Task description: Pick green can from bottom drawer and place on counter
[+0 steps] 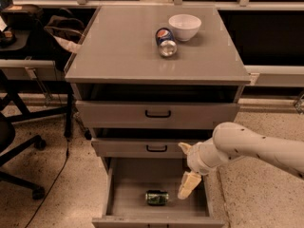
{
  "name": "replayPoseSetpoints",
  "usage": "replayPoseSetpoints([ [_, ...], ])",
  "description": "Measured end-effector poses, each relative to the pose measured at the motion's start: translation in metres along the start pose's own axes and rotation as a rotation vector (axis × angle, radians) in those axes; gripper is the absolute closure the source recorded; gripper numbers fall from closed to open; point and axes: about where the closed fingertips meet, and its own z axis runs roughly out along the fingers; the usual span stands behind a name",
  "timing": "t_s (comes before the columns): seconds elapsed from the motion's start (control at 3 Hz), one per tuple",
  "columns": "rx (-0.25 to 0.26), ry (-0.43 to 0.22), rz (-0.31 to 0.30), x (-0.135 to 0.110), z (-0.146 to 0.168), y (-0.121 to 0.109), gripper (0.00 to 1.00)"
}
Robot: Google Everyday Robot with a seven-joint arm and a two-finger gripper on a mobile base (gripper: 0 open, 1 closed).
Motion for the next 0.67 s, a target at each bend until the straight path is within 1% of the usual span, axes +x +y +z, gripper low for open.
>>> replayPoseSetpoints([
  [0.33,-0.001,-0.001,0.000,0.000,0.001,0.000,0.00],
  [0.67,0.017,-0.015,-0.013,0.004,0.012,0.000,0.00],
])
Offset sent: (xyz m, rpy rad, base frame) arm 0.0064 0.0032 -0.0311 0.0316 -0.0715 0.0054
